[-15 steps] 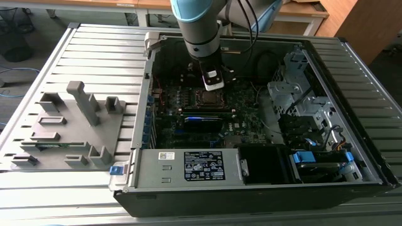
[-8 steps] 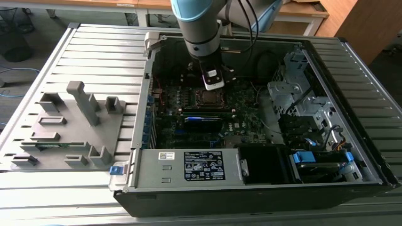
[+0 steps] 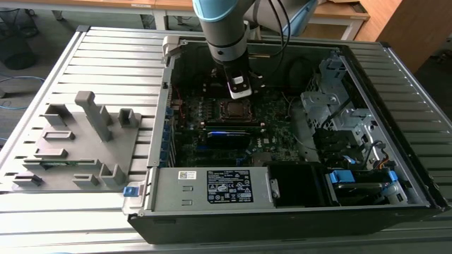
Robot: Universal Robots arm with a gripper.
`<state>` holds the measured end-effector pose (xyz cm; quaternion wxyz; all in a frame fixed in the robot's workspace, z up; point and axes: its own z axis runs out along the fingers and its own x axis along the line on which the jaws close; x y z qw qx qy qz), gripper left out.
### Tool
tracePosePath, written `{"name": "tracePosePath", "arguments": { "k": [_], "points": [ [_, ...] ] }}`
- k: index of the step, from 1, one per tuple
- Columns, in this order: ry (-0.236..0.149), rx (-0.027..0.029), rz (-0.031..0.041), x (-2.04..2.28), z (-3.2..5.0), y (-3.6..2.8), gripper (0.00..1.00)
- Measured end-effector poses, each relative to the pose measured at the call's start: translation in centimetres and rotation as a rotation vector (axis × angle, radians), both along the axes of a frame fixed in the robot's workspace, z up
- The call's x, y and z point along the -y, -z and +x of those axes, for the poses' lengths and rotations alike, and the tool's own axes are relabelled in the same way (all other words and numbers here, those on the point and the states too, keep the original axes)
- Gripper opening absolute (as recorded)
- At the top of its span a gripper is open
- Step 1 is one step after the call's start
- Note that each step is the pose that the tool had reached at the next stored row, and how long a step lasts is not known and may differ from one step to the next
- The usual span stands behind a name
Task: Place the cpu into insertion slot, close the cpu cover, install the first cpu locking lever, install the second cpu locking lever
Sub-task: 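Install the first cpu locking lever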
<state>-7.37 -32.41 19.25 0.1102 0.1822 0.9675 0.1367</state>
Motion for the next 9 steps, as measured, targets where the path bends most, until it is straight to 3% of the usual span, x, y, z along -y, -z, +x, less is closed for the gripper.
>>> {"name": "tracePosePath", "arguments": {
  "k": [9],
  "points": [
    [-0.004,0.0012,-0.0001,0.13,0.15,0.04,0.11]
  ]
}}
